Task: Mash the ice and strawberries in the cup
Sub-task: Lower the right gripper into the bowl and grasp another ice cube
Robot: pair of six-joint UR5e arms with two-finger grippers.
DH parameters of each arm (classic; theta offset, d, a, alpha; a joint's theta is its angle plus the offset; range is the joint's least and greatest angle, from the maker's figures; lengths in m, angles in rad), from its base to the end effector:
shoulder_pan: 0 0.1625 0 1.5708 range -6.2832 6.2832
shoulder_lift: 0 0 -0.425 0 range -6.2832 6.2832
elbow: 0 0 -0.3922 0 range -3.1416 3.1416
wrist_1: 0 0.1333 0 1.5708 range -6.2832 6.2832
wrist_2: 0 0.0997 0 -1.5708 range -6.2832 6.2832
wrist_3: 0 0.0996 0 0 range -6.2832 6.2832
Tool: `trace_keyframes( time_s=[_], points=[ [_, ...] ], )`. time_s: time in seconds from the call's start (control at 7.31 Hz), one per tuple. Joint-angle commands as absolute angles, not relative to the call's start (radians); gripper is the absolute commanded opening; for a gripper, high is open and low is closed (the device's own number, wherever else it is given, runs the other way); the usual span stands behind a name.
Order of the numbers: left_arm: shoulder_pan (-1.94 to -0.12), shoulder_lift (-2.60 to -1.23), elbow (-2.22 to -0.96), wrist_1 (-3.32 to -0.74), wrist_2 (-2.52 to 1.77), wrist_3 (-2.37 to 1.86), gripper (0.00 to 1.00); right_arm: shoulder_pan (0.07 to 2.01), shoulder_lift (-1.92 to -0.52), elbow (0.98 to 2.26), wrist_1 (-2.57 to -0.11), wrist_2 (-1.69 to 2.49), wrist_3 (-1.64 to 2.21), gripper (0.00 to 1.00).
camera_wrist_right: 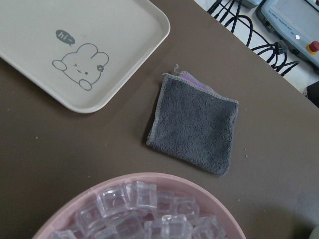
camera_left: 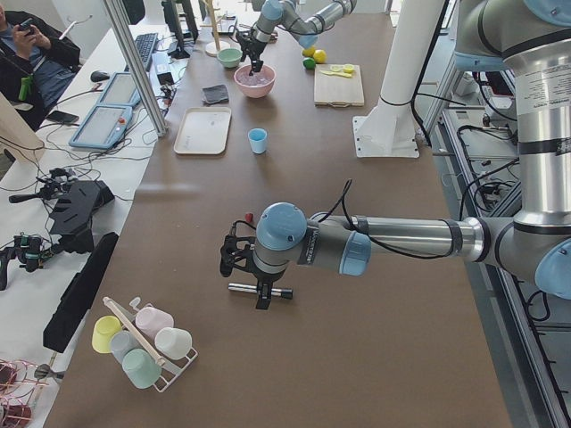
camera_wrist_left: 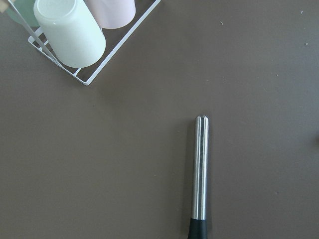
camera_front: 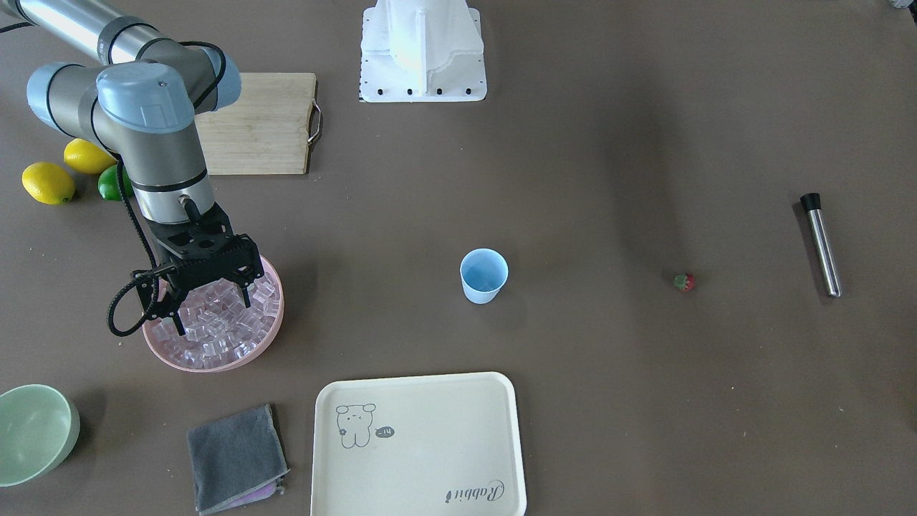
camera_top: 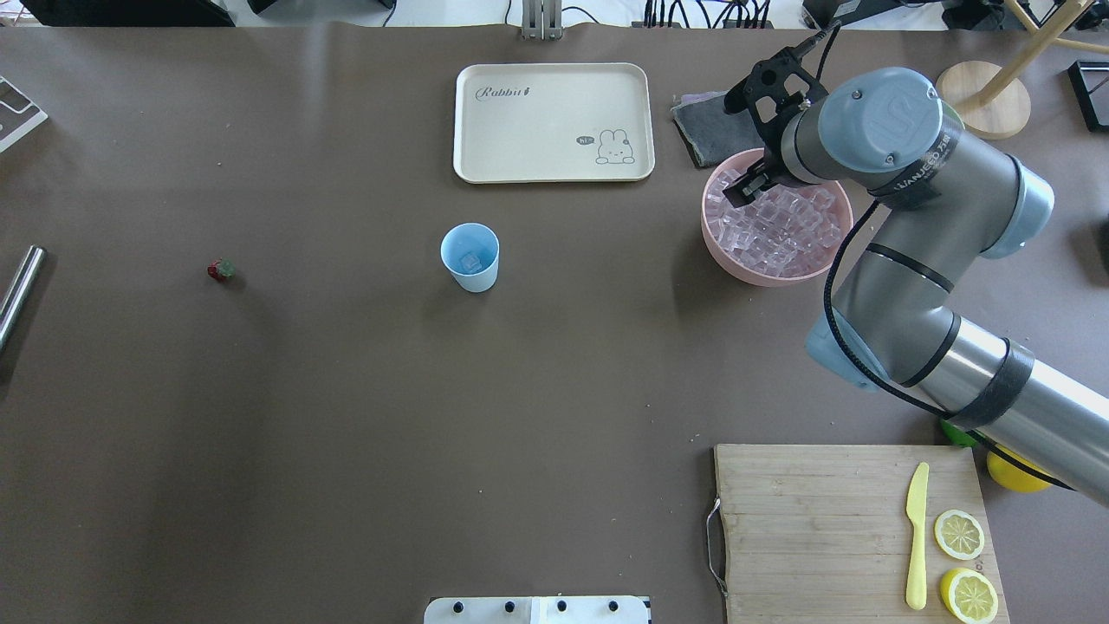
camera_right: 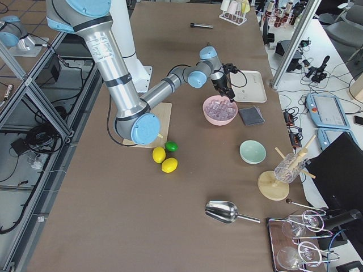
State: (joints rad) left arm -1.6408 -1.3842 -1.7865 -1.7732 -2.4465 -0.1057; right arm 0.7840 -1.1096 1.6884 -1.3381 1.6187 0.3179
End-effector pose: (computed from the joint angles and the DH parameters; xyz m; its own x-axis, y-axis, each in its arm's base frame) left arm -0.0864 -0.4199 0.6079 0.6404 0.0278 -0.7675 0.1364 0.9793 0.1493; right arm -0.3753 -0.5558 0.3247 0.7990 -0.5432 0.2580 0.2503 0.6905 0.6787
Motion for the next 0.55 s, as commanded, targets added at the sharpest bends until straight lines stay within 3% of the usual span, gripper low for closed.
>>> trace_keyframes(
  time_s=[0.0, 0.41],
  points=[
    [-1.641, -1.384, -1.789, -1.773, -2.447, -0.106, 0.99, 0.772, -1.114, 1.655, -1.341, 1.56, 0.192, 0.82],
    [-1.644, -1.382, -1.79, -1.773, -2.466, -0.104, 0.99, 0.753, -1.08, 1.586, -1.336, 1.534, 0.132, 0.78]
  ],
)
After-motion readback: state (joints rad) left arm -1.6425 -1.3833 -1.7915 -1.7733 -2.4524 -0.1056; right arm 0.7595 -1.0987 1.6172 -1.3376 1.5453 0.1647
